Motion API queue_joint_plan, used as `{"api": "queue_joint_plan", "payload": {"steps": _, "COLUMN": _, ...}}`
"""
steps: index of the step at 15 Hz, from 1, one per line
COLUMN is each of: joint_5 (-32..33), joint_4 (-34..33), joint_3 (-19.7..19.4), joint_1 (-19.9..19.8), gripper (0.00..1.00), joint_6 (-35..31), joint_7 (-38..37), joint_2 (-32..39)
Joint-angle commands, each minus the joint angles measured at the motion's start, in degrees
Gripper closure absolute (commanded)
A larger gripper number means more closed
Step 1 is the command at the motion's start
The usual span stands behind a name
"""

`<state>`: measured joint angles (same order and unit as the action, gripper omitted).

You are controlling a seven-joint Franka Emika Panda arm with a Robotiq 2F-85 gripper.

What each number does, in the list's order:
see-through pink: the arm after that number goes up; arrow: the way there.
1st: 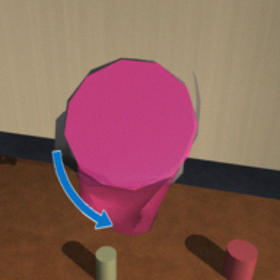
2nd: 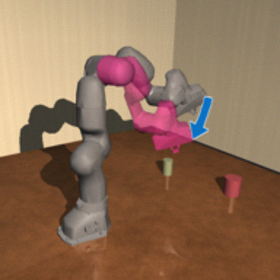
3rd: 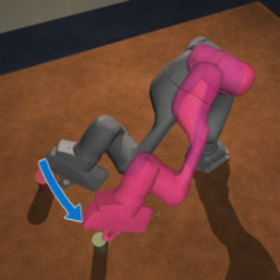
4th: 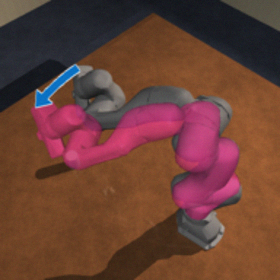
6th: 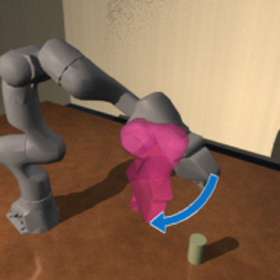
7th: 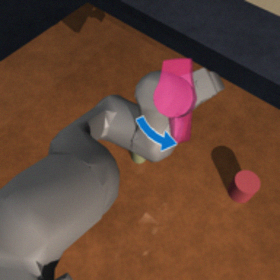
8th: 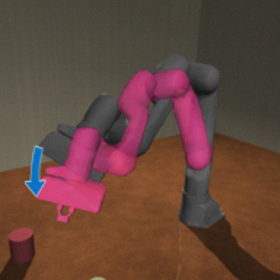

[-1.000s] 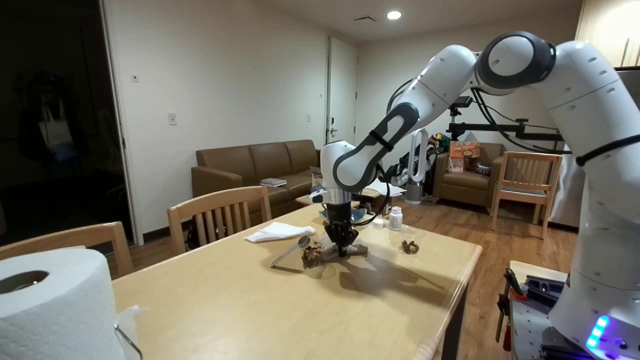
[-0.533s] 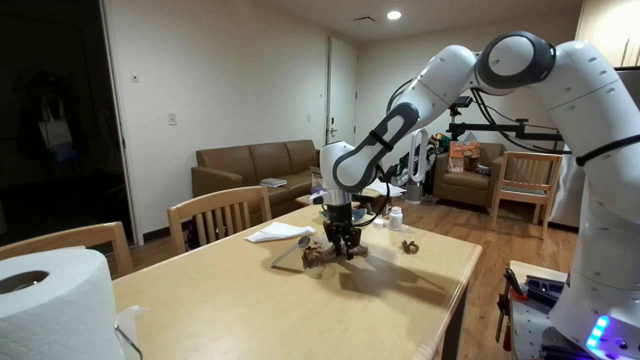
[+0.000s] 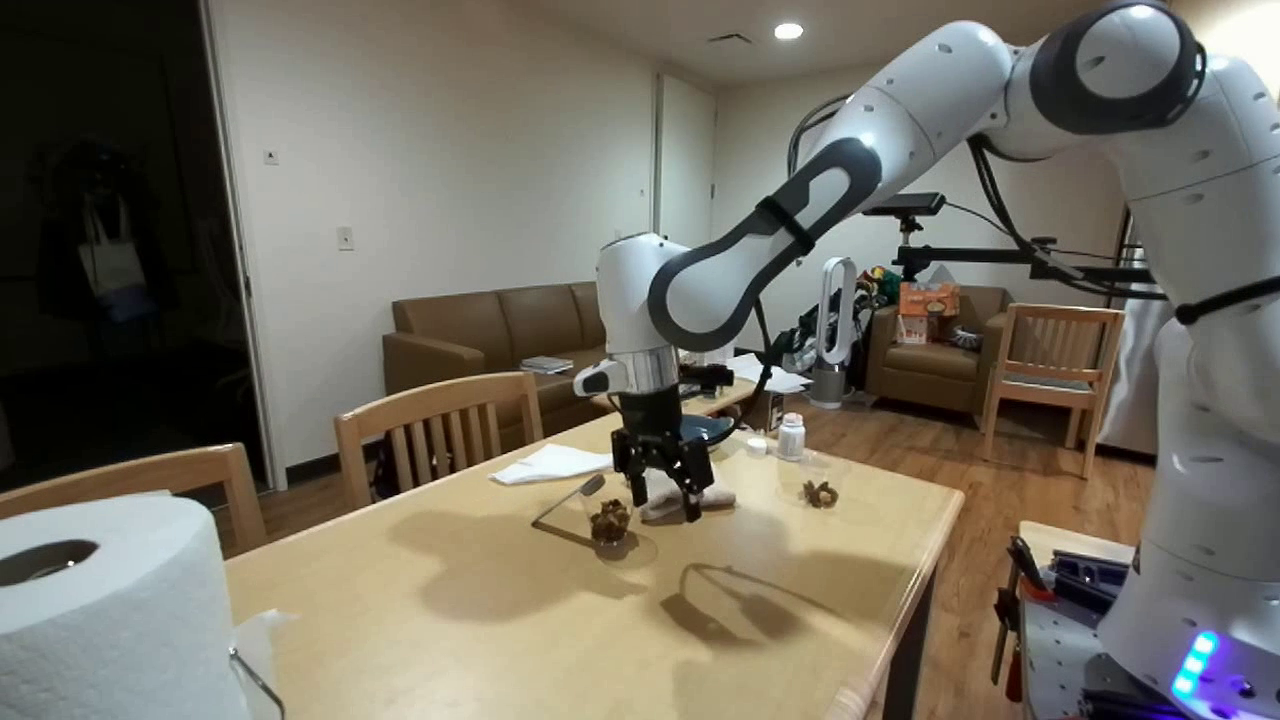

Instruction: Use the towel to wipe the table

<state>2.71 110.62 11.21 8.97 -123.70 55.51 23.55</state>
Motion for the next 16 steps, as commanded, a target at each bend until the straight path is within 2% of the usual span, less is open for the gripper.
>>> {"api": "queue_joint_plan", "payload": {"steps": 1, "joint_5": 0.4, "joint_4": -0.1, "joint_3": 1.0, "joint_1": -0.1, "gripper": 0.0, "joint_6": 1.1, "joint_7": -1.3, "joint_2": -0.8}}
{"api": "queue_joint_plan", "payload": {"steps": 6, "joint_5": 0.6, "joint_4": 0.0, "joint_3": 1.0, "joint_1": 0.3, "gripper": 0.0, "joint_6": 2.3, "joint_7": -2.5, "joint_2": -1.9}}
{"api": "queue_joint_plan", "payload": {"steps": 10, "joint_5": 2.8, "joint_4": 1.2, "joint_3": -0.9, "joint_1": -0.1, "gripper": 0.0, "joint_6": 1.7, "joint_7": -4.7, "joint_2": -4.1}}
{"api": "queue_joint_plan", "payload": {"steps": 16, "joint_5": 3.7, "joint_4": 0.3, "joint_3": -4.3, "joint_1": -3.7, "gripper": 0.0, "joint_6": 0.9, "joint_7": -4.1, "joint_2": -3.1}}
